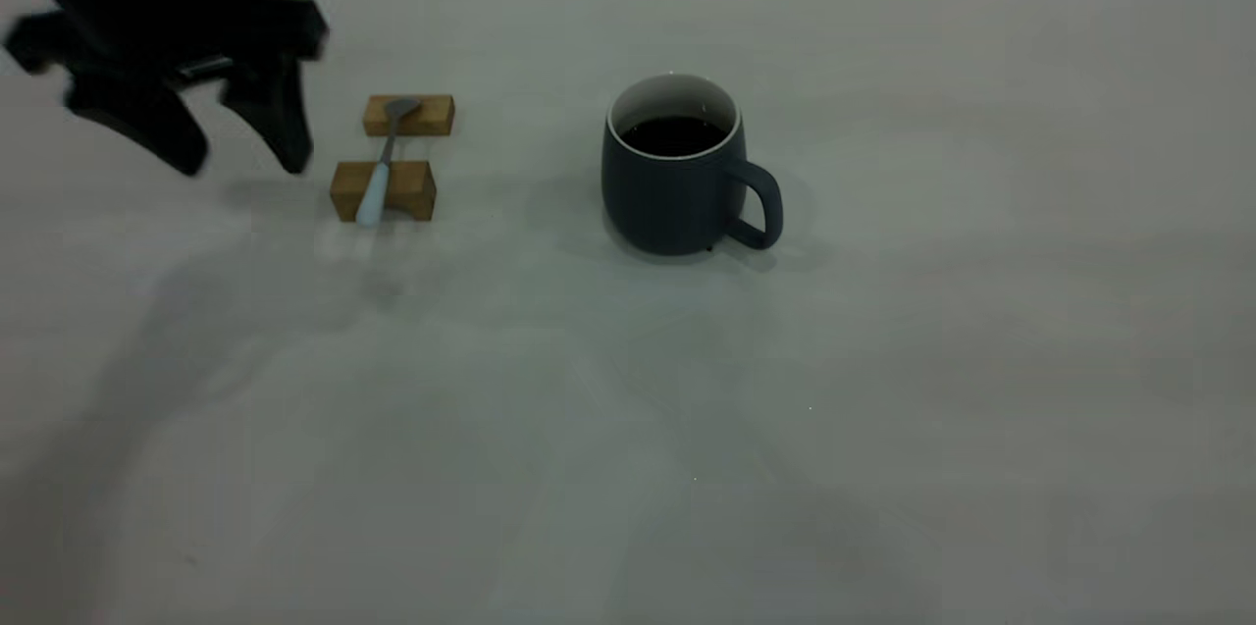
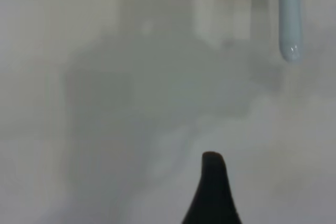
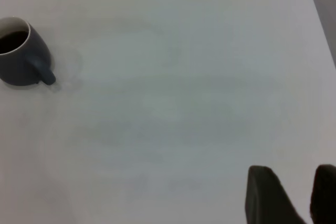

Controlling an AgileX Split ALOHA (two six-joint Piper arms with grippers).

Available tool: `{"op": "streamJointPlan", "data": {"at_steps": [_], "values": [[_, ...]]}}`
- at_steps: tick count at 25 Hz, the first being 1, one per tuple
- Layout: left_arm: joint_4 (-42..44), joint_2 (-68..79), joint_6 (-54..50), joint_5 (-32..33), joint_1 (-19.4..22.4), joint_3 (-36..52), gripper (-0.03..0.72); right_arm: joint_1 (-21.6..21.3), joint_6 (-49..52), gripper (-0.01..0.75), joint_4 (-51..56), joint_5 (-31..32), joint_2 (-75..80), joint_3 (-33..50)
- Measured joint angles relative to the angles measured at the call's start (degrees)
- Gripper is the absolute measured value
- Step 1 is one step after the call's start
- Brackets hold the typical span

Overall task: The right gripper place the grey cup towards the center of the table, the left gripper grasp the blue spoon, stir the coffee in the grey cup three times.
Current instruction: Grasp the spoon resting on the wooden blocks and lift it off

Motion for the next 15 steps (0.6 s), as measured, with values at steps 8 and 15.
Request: {"op": "streamJointPlan", "data": {"at_steps": [8, 15], "values": [[-0.24, 10.12, -0.14, -1.44, -2.08, -7.62, 0.67, 0.0, 0.0, 0.244, 0.0, 0.0, 0.0, 0.0], [-0.49, 15.57, -0.35, -2.12, -2.75, -11.62, 0.662, 0.0, 0.0, 0.244, 0.0, 0.0, 0.0, 0.0]]}}
